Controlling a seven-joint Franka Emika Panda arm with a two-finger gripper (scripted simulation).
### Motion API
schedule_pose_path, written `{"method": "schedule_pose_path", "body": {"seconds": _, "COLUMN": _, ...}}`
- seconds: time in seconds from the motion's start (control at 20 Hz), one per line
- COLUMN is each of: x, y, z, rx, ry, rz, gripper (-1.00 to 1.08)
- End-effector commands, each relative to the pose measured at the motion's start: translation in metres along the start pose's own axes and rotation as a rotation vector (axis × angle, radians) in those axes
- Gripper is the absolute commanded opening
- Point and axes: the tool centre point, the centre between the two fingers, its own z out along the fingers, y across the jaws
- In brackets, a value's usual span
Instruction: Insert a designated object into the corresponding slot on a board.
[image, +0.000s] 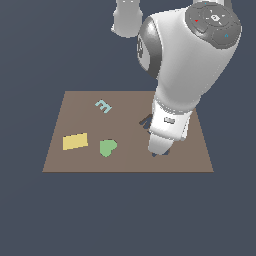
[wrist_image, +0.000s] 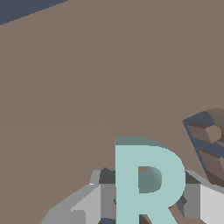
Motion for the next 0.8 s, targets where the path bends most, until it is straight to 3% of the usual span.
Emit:
{"method": "schedule_pose_path", "body": {"seconds": 0.0, "x": 0.001, "y": 0.012, "z": -0.001, "rx": 0.000, "ry": 0.000, "rz": -0.080, "gripper": -1.00}}
{"method": "schedule_pose_path", "body": {"seconds": 0.75, "x": 0.016, "y": 0.057, "z": -0.003, "rx": 0.002, "ry": -0.001, "rz": -0.376, "gripper": -1.00}}
